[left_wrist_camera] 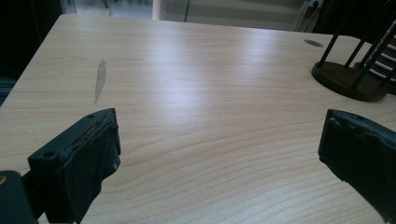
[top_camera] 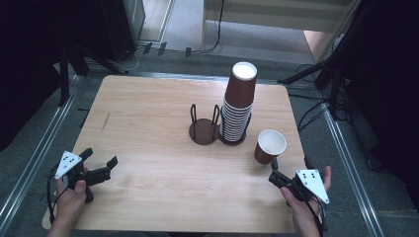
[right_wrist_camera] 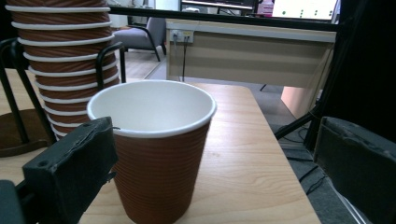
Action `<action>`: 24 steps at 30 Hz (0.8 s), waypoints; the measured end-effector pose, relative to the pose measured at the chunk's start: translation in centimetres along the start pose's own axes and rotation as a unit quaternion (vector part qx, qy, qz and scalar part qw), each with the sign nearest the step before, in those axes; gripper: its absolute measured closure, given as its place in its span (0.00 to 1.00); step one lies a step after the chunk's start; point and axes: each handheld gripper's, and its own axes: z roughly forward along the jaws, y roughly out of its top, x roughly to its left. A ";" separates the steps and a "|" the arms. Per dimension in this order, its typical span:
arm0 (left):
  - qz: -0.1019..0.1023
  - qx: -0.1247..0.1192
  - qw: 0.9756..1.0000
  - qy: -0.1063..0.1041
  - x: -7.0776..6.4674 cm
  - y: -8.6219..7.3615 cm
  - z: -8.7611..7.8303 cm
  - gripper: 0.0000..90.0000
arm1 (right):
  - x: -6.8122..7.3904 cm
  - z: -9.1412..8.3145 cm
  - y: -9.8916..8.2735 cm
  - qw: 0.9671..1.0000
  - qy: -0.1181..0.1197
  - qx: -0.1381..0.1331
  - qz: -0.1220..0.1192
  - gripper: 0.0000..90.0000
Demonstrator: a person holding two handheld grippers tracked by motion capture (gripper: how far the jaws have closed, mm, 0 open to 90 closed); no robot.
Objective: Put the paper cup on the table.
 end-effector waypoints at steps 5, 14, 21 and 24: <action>0.000 0.000 1.000 0.000 0.0 0.0 0.0 0.00 | -0.6 -0.4 -0.3 1.000 -0.008 0.002 0.001 0.00; 0.001 0.000 1.000 0.001 0.0 0.0 0.0 0.00 | -2.0 -1.3 -1.2 1.000 -0.028 0.012 -0.001 0.00; 0.001 -0.001 1.000 0.001 0.0 0.0 0.0 0.00 | -3.5 -2.0 -1.9 0.999 -0.046 0.021 0.009 0.00; 0.000 -0.002 1.000 0.001 0.0 0.0 0.0 0.00 | -4.0 -2.4 -2.3 0.998 -0.051 0.024 0.009 0.00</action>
